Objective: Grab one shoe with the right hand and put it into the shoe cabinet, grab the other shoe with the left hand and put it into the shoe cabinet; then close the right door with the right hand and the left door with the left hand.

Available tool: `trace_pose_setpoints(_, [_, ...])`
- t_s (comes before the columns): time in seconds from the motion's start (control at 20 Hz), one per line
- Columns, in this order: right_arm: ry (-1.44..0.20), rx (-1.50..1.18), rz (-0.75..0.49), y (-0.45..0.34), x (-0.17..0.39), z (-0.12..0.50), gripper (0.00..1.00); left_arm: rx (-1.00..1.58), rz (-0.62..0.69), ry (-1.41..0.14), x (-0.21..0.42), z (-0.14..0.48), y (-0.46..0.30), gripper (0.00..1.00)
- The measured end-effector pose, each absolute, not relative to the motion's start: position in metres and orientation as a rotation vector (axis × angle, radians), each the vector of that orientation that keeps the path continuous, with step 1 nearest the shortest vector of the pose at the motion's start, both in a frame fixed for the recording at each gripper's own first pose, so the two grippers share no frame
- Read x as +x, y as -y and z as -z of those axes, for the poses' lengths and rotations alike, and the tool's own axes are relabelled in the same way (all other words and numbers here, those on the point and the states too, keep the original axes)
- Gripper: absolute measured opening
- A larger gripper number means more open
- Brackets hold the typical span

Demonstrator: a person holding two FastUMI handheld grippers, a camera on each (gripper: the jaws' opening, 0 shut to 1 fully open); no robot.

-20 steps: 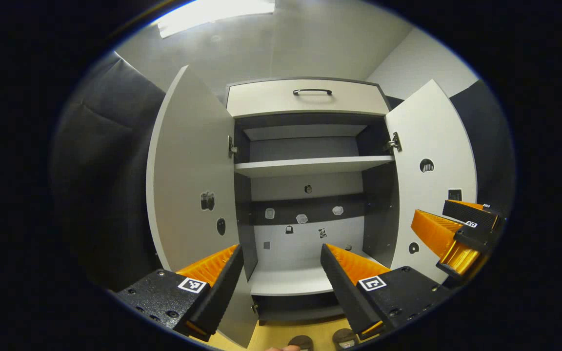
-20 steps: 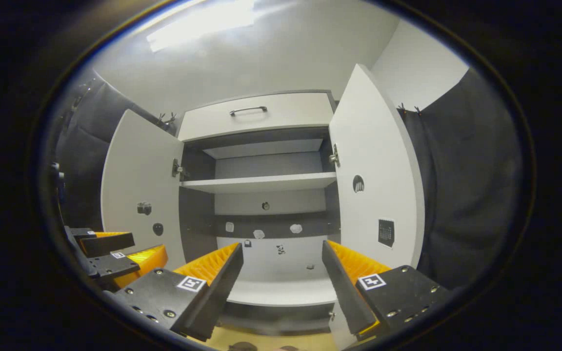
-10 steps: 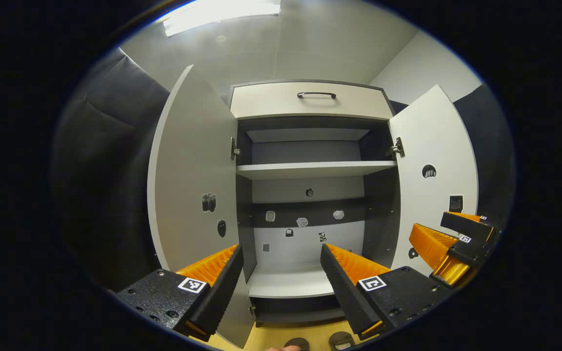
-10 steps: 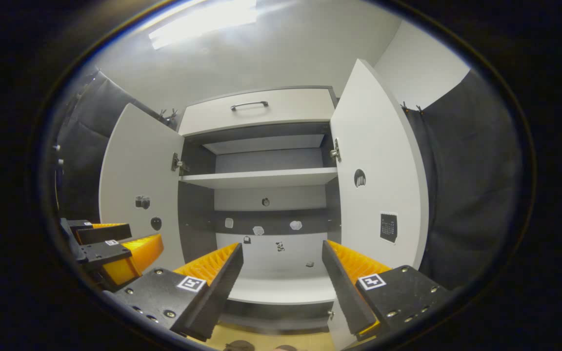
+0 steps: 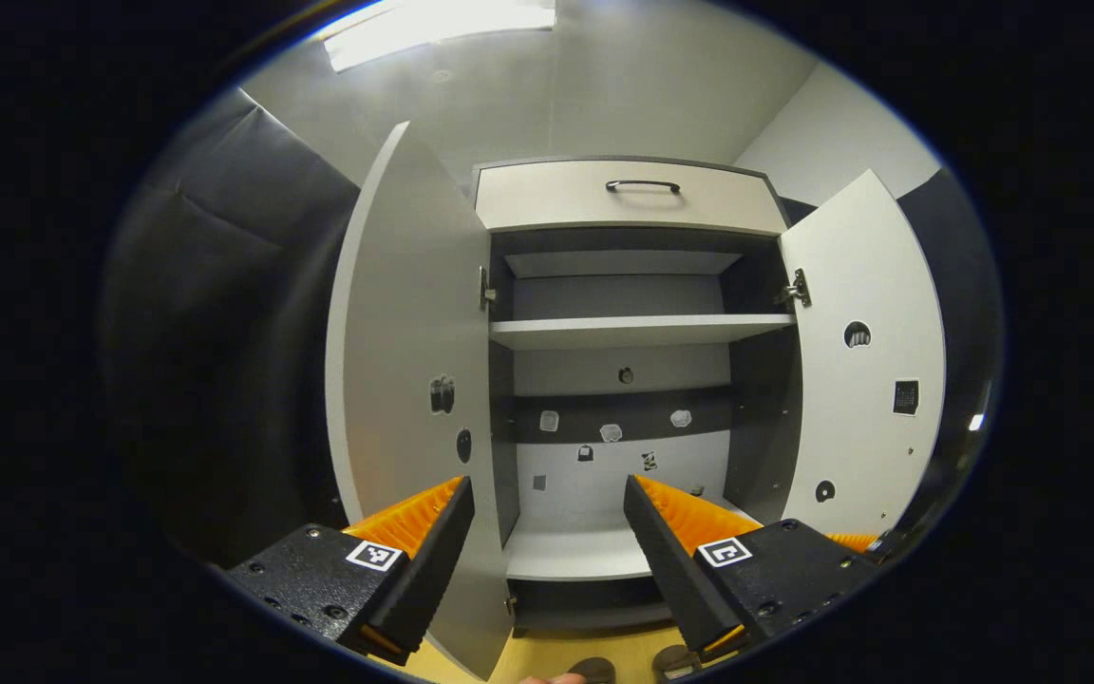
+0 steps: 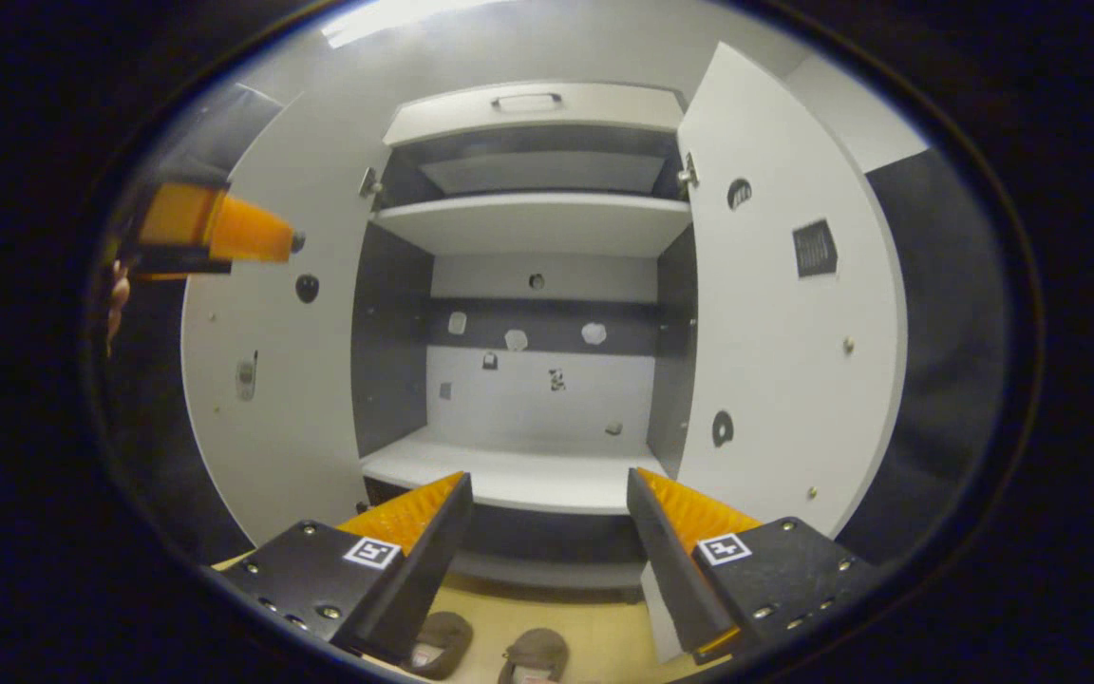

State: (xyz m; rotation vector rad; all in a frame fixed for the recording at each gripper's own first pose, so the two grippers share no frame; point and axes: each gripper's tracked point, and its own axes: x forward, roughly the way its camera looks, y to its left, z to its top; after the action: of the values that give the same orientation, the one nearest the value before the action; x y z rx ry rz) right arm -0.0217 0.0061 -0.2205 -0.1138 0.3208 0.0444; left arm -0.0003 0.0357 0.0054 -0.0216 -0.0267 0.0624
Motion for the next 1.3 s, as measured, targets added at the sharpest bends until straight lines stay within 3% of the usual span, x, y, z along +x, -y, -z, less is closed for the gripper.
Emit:
trace_pose_setpoints(0.45, [-0.758,-0.117,-0.064,0.0,-0.099,0.436,0.98,-0.01,-0.093,-0.003,-0.01,0.01,-0.071,0.97])
trace_pose_setpoints(0.6, [-0.898,-0.112,-0.062,-0.002,-0.128,0.49,0.87,-0.014,-0.088,-0.02,-0.015,0.017,-0.081,0.97])
trace_pose_setpoints(0.8, [-1.029,-0.119,-0.049,-0.004,-0.152,0.547,0.87,-0.023,-0.051,-0.023,-0.02,0.021,-0.084,0.96])
trace_pose_setpoints(0.9, [-1.077,-0.135,-0.038,-0.001,-0.158,0.569,0.71,-0.02,-0.038,-0.024,-0.021,0.022,-0.084,0.96])
trace_pose_setpoints(0.95, [-1.095,-0.14,-0.04,-0.002,-0.16,0.575,0.67,-0.021,-0.034,-0.024,-0.022,0.022,-0.084,0.96])
trace_pose_setpoints(1.25, [-1.134,-0.29,-0.041,0.007,-0.162,0.597,0.68,-0.049,-0.019,-0.031,-0.025,0.027,-0.086,0.96])
trace_pose_setpoints(1.3, [-1.128,-0.284,-0.045,0.007,-0.161,0.595,0.46,-0.052,-0.015,-0.033,-0.026,0.028,-0.086,0.96])
